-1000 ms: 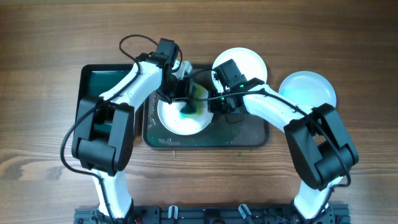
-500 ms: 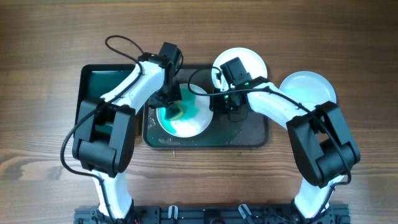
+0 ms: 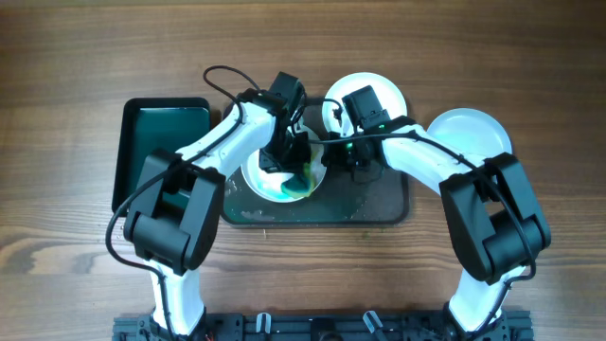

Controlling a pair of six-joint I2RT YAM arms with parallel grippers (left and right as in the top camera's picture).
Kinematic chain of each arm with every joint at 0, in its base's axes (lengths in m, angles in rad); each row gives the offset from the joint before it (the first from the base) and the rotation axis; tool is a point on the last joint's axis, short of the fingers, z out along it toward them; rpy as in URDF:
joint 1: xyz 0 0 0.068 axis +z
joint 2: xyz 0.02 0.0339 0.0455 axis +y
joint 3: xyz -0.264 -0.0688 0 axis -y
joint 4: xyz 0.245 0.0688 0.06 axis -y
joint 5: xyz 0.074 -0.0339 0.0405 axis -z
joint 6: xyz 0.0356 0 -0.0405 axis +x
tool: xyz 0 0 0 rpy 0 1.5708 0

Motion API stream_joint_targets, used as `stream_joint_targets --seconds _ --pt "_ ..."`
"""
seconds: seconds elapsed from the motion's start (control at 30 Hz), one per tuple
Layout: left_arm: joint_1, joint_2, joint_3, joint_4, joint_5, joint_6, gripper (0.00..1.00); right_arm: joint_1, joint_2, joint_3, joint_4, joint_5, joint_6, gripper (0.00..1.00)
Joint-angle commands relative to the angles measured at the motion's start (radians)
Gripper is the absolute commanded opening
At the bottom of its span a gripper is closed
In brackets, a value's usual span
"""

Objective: Clean dirty plates on tray and stack at the side
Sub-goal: 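Scrub the second plate with the sponge while the right gripper holds it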

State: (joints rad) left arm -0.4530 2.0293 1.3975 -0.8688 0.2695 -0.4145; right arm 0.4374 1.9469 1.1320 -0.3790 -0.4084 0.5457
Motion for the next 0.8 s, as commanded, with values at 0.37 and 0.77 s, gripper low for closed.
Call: stream_joint_targets --seconds 0.37,0.77 --pt "0.002 0.013 -0.009 0.001 -0.857 -0.301 0.04 0.0 0.019 -0.013 -0.002 -0.011 0.0 0.04" --pt "-0.002 0.013 -0.009 0.034 0.221 0.227 0.04 0.001 0.019 -0.013 -0.002 -0.02 0.0 0.04"
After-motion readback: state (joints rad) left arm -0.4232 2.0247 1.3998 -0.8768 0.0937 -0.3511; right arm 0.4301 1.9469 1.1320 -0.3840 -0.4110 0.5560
